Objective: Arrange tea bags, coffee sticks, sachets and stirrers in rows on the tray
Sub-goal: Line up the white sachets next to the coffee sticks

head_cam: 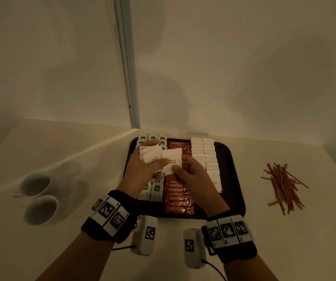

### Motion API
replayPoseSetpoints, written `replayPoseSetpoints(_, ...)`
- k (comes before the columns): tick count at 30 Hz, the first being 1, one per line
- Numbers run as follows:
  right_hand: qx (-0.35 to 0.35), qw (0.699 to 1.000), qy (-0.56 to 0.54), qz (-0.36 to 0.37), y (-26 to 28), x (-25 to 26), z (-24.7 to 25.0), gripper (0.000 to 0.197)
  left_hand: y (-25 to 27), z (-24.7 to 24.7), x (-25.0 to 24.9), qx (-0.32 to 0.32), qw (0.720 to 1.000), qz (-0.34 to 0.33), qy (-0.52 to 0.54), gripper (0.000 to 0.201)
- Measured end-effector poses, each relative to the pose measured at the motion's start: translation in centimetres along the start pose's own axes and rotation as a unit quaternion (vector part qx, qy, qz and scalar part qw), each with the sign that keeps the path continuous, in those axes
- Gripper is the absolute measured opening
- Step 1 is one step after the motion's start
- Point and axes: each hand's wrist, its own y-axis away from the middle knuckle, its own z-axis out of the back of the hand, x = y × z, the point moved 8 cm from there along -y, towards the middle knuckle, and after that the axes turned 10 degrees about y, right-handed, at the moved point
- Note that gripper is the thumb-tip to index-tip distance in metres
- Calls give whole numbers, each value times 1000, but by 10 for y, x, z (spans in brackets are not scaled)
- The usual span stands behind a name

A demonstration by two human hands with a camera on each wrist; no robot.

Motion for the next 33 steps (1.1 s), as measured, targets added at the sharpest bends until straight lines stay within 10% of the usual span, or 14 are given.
replayPoseSetpoints(12,-134,989,56,1,3,-29,85,15,2,-5,24,1,978,131,162,25)
replayPoseSetpoints(18,-259,936,195,-139,2,-114,169,21,6,-8,30,-4,960,168,222,24)
replayPoseSetpoints(33,-285,864,362,-201,-2,-147,179,30,4,-4,35,-25,957,187,222,36)
